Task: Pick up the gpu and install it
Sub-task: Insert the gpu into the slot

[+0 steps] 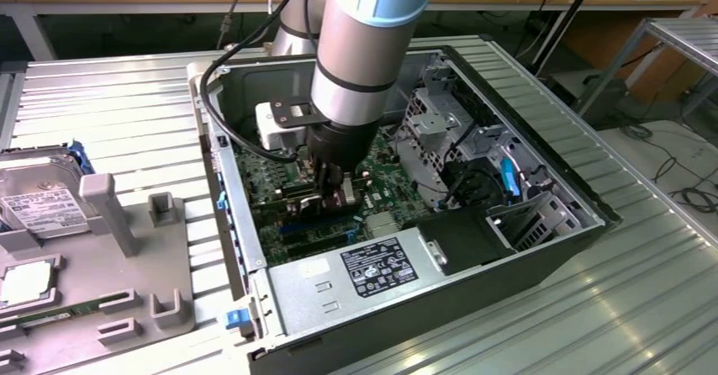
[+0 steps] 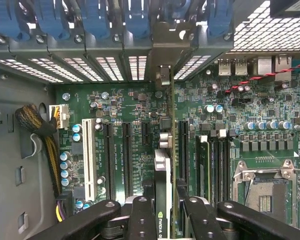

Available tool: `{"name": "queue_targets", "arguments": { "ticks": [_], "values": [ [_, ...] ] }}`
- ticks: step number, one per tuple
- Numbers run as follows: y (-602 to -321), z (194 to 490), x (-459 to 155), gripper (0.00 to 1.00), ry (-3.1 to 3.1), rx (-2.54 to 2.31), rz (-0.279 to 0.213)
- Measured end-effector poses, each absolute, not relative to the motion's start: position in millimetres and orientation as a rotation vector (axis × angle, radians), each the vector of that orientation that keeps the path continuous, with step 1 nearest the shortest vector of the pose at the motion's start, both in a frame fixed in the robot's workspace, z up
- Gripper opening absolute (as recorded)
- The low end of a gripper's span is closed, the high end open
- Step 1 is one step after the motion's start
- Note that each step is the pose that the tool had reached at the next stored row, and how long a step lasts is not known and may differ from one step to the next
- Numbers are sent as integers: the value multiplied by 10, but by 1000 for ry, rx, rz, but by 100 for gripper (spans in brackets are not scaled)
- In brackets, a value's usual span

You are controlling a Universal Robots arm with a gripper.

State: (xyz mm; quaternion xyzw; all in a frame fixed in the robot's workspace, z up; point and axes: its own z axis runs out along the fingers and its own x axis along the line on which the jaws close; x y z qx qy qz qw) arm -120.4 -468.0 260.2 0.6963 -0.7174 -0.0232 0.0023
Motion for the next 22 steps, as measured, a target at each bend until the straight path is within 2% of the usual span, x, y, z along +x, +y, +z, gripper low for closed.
{"name": "queue_targets", "arguments": {
  "ticks": [22],
  "values": [
    [-4646,2551,-1219,27,-2249,2183,-70]
  ]
}}
